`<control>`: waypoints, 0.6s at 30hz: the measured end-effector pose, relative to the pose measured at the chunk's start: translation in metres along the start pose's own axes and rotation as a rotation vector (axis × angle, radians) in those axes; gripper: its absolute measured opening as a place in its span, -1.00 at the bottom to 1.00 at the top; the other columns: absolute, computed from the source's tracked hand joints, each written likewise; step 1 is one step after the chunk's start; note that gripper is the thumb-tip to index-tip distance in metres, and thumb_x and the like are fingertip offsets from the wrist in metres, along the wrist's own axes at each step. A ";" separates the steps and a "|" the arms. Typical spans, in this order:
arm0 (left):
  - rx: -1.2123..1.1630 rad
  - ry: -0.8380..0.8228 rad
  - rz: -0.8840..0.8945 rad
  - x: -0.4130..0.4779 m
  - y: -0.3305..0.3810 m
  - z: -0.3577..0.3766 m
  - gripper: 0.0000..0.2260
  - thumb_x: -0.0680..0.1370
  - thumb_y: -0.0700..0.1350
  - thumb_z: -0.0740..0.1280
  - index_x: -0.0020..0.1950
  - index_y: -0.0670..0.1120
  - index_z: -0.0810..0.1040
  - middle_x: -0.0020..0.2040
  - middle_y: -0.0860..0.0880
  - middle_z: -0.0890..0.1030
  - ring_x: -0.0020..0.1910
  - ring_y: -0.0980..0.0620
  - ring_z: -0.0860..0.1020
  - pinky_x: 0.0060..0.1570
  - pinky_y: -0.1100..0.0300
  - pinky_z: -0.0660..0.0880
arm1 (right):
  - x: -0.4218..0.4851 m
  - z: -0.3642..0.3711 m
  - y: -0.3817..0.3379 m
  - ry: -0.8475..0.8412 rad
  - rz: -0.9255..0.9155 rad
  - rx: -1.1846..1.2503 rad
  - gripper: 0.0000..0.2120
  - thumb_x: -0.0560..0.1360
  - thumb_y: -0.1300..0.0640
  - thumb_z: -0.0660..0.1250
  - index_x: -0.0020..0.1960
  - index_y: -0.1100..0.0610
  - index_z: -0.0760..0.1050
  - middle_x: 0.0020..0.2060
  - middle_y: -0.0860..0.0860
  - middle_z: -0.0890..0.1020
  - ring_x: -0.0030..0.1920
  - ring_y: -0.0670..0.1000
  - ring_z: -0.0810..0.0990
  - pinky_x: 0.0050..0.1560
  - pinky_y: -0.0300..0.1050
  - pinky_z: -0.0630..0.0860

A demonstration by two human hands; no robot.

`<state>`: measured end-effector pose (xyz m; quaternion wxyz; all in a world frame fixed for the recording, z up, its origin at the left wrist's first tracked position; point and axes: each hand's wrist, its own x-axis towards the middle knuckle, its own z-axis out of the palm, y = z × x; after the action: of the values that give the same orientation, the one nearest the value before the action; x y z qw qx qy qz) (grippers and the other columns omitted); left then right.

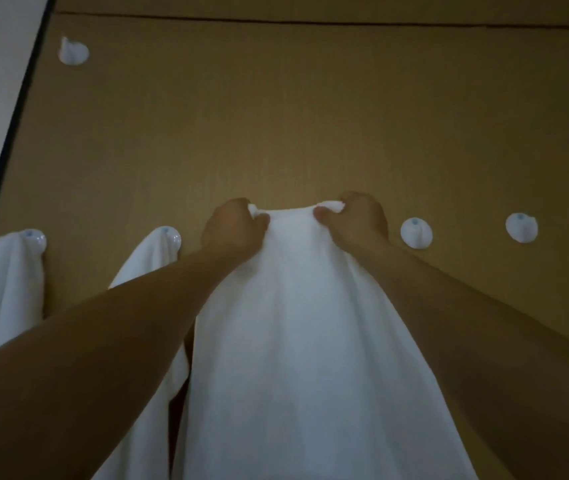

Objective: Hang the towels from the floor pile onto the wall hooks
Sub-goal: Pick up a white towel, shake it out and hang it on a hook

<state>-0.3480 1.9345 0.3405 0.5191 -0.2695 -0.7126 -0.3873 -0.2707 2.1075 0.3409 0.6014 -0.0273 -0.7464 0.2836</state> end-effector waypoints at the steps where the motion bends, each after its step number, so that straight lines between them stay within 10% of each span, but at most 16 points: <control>1: 0.029 0.011 -0.005 -0.002 -0.003 0.003 -0.80 0.54 0.09 0.29 -0.03 -0.03 0.46 -0.16 0.03 0.43 -0.17 0.02 0.41 -0.16 0.18 0.29 | -0.001 0.005 0.003 -0.010 -0.024 -0.067 -0.64 0.47 -0.13 0.35 0.14 0.08 0.56 0.05 0.02 0.63 0.05 0.10 0.61 -0.02 -0.09 0.49; 6: -0.109 -0.119 -0.145 -0.015 -0.008 0.012 -0.75 0.45 0.08 0.40 -0.21 -0.07 0.46 -0.27 0.09 0.50 -0.25 0.04 0.51 -0.35 0.24 0.32 | -0.008 0.005 0.010 -0.012 0.008 -0.137 -0.75 0.46 -0.14 0.34 -0.08 0.04 0.52 -0.11 0.00 0.62 -0.09 0.08 0.60 -0.17 -0.11 0.46; 11: -0.164 -0.500 -0.455 -0.027 0.014 -0.003 -0.59 0.42 -0.01 0.45 0.18 -0.19 0.55 -0.20 0.00 0.54 -0.31 0.06 0.50 -0.55 0.30 0.32 | -0.023 -0.006 0.017 -0.180 0.108 0.053 -0.77 0.37 -0.11 0.43 -0.12 0.00 0.48 -0.08 -0.04 0.63 -0.07 0.03 0.62 0.04 0.02 0.57; 14: 0.044 -0.490 -0.297 -0.031 0.024 0.000 -0.56 0.40 0.12 0.43 0.12 -0.14 0.51 -0.25 0.04 0.49 -0.31 0.08 0.49 -0.43 0.23 0.36 | -0.032 -0.006 0.022 -0.173 0.105 -0.138 -0.67 0.42 -0.08 0.37 0.08 0.07 0.45 0.02 0.01 0.58 -0.01 0.06 0.58 0.05 0.03 0.53; 18: 0.618 0.013 0.252 -0.052 0.026 0.010 -0.51 0.41 0.14 0.34 0.23 -0.06 0.35 0.05 -0.05 0.46 0.00 -0.06 0.44 -0.09 0.07 0.29 | -0.044 -0.003 0.020 0.188 -0.229 -0.554 -0.64 0.43 -0.01 0.37 0.20 0.02 0.46 0.24 0.07 0.43 0.22 0.13 0.40 0.16 0.07 0.32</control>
<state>-0.3164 1.9582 0.2971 0.6248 -0.1827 -0.7541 -0.0872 -0.2618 2.1088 0.2931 0.6657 -0.1320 -0.7345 -0.0037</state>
